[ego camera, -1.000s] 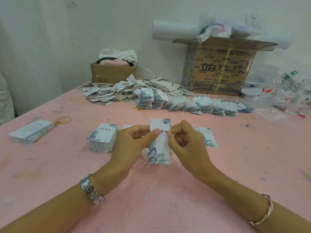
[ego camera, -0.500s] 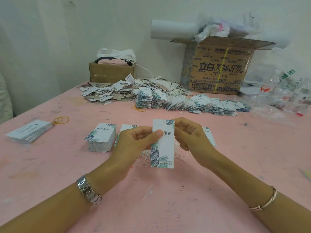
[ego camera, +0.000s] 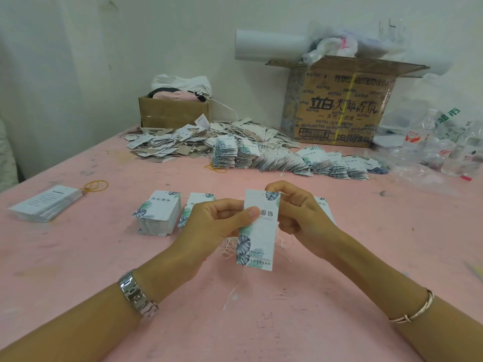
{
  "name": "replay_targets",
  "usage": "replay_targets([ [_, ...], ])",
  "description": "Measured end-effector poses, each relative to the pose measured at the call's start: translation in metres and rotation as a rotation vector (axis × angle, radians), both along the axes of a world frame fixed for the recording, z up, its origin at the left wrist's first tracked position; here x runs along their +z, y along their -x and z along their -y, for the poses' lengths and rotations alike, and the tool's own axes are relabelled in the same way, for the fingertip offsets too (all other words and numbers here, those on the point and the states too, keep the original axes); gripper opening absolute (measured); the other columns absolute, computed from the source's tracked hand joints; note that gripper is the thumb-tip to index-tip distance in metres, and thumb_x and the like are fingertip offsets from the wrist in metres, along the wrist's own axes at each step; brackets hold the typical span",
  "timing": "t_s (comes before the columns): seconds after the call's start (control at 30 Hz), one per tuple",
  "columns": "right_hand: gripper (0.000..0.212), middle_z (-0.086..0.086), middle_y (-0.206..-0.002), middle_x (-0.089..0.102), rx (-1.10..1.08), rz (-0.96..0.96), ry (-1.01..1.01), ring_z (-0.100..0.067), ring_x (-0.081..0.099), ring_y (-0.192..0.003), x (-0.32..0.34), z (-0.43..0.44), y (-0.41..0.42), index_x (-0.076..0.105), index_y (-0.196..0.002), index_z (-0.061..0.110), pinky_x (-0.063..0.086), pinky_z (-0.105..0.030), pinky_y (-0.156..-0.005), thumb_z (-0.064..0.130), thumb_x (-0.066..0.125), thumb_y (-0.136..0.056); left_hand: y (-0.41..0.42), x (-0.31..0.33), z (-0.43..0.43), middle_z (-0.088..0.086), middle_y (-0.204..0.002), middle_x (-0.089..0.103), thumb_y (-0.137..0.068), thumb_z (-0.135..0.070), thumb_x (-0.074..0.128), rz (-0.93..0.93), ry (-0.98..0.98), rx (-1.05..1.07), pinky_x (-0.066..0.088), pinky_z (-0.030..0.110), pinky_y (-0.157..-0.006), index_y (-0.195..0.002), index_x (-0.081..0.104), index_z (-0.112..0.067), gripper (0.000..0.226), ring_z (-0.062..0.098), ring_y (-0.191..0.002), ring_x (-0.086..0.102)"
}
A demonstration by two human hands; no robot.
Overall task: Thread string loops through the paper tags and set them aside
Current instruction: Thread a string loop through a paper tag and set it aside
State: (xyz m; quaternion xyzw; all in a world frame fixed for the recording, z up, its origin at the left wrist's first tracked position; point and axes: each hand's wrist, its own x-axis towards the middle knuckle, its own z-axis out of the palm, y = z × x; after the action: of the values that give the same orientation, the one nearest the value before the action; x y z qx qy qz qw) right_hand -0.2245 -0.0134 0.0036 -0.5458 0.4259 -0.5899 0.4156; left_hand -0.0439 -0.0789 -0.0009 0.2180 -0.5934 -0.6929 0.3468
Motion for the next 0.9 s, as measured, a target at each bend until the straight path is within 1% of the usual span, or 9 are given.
replay_targets([
  [0.1,0.017,0.011,-0.056,0.044,0.010,0.033,-0.025,-0.001,0.024,-0.044,-0.0006,-0.0004,-0.0002,0.068,-0.084,0.030,0.023,-0.013,-0.042,0.017,0.058,-0.089,-0.0003,-0.0009,0.0003,0.009,-0.094,0.077,-0.070,-0.025,0.077,0.002,0.007,-0.013,0.055,0.018,-0.065,-0.095,0.076,-0.011,0.029,0.017,-0.083,0.075],
  [0.3,0.015,0.011,-0.053,0.046,0.032,0.023,-0.050,-0.002,0.022,-0.044,-0.0017,-0.0008,-0.0028,0.066,-0.086,0.027,0.021,-0.014,-0.042,0.016,0.057,-0.090,0.0016,-0.0037,0.0009,0.010,-0.093,0.077,-0.070,-0.025,0.077,0.014,0.024,-0.027,0.055,0.018,-0.065,-0.097,0.075,-0.008,0.032,0.016,-0.081,0.074],
  [0.4,0.013,0.006,-0.056,0.044,0.013,0.017,-0.060,-0.003,0.021,-0.043,-0.0013,-0.0010,-0.0026,0.065,-0.085,0.026,0.022,-0.013,-0.041,0.015,0.059,-0.088,0.0016,-0.0045,0.0004,0.009,-0.098,0.076,-0.071,-0.026,0.078,0.041,0.074,0.012,0.057,0.023,-0.068,-0.101,0.073,-0.010,0.035,0.019,-0.084,0.073],
  [0.47,0.014,0.002,-0.058,0.040,0.008,0.012,-0.068,-0.004,0.020,-0.044,-0.0017,-0.0012,-0.0033,0.067,-0.082,0.027,0.022,-0.014,-0.041,0.015,0.060,-0.087,0.0024,-0.0056,-0.0003,0.001,-0.101,0.073,-0.075,-0.024,0.079,0.075,0.152,0.091,0.055,0.023,-0.063,-0.107,0.066,-0.016,0.035,0.017,-0.082,0.073],
  [0.57,0.015,0.005,-0.056,0.041,0.039,0.010,-0.078,-0.004,0.019,-0.044,-0.0015,-0.0017,-0.0061,0.066,-0.081,0.027,0.019,-0.014,-0.042,0.015,0.059,-0.087,0.0039,-0.0073,-0.0031,-0.019,-0.086,0.064,-0.084,-0.020,0.075,0.083,0.284,0.190,0.047,0.016,-0.052,-0.106,0.050,-0.024,0.033,0.008,-0.067,0.069],
  [0.67,0.018,0.009,-0.055,0.046,0.070,0.008,-0.093,-0.003,0.020,-0.043,-0.0008,-0.0024,-0.0081,0.067,-0.080,0.029,0.019,-0.014,-0.041,0.014,0.058,-0.087,0.0041,-0.0089,-0.0041,-0.021,-0.081,0.060,-0.087,-0.029,0.071,0.099,0.388,0.239,0.045,0.016,-0.048,-0.103,0.046,-0.029,0.030,0.005,-0.060,0.066],
  [0.73,0.021,0.009,-0.057,0.048,0.081,0.005,-0.094,-0.002,0.020,-0.043,-0.0008,-0.0027,-0.0082,0.068,-0.079,0.030,0.019,-0.013,-0.041,0.014,0.058,-0.087,0.0033,-0.0090,-0.0045,-0.021,-0.084,0.060,-0.086,-0.035,0.070,0.108,0.410,0.255,0.046,0.017,-0.049,-0.104,0.046,-0.030,0.031,0.005,-0.063,0.069],
  [0.8,0.021,0.004,-0.060,0.045,0.072,-0.009,-0.094,-0.003,0.020,-0.043,-0.0012,-0.0024,-0.0079,0.069,-0.079,0.029,0.019,-0.014,-0.041,0.013,0.058,-0.086,0.0026,-0.0096,-0.0046,-0.020,-0.088,0.060,-0.085,-0.036,0.072,0.107,0.448,0.286,0.048,0.019,-0.053,-0.104,0.046,-0.032,0.033,0.006,-0.067,0.068],
  [0.9,0.018,-0.002,-0.065,0.038,0.069,-0.022,-0.094,-0.004,0.020,-0.044,-0.0025,-0.0020,-0.0073,0.068,-0.080,0.028,0.018,-0.014,-0.042,0.014,0.059,-0.087,0.0017,-0.0102,-0.0057,-0.018,-0.097,0.059,-0.082,-0.034,0.076,0.090,0.589,0.375,0.051,0.024,-0.067,-0.099,0.047,-0.038,0.034,0.007,-0.083,0.063],
])
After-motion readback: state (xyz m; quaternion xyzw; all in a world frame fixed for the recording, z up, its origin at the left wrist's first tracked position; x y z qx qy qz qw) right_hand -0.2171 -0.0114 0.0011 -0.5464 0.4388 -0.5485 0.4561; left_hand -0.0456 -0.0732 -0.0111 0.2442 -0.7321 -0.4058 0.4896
